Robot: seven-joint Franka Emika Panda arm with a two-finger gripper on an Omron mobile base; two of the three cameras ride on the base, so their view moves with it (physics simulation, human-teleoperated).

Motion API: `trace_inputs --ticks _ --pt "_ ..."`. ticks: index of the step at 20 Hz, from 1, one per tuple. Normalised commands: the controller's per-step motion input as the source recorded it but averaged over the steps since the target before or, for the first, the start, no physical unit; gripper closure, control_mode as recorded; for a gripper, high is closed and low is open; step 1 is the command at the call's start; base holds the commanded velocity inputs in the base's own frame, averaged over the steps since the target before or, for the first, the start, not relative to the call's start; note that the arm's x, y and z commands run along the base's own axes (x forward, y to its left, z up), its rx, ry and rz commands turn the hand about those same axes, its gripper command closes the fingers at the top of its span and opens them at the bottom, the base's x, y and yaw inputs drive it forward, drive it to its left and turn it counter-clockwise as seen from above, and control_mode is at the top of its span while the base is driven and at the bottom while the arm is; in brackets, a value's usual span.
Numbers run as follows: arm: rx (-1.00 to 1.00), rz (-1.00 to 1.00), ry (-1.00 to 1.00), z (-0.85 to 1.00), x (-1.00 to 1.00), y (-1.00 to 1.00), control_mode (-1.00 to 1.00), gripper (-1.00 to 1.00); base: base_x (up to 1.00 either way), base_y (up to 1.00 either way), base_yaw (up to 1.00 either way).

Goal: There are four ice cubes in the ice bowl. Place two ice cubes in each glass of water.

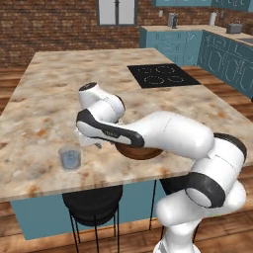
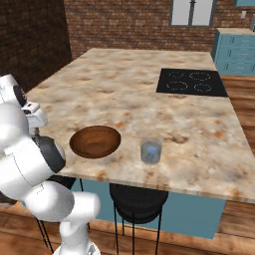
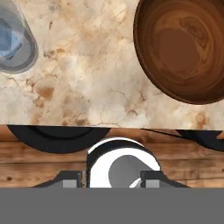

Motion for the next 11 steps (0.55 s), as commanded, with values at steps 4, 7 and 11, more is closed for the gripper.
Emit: trace_inputs --ticks 4,7,11 --pt "0.03 0.08 -0.06 0.1 -0.36 -0.96 -1.0 -1.0 0.0 0.0 0.0" --pt "0.04 0.04 -0.04 0.21 -0.33 -0.83 -1.0 -1.0 0.0 0.0 0.0" --pt "0.01 -0.01 0.0 -0.07 -0.51 -0.58 -1.0 -1.0 0.0 0.0 0.0"
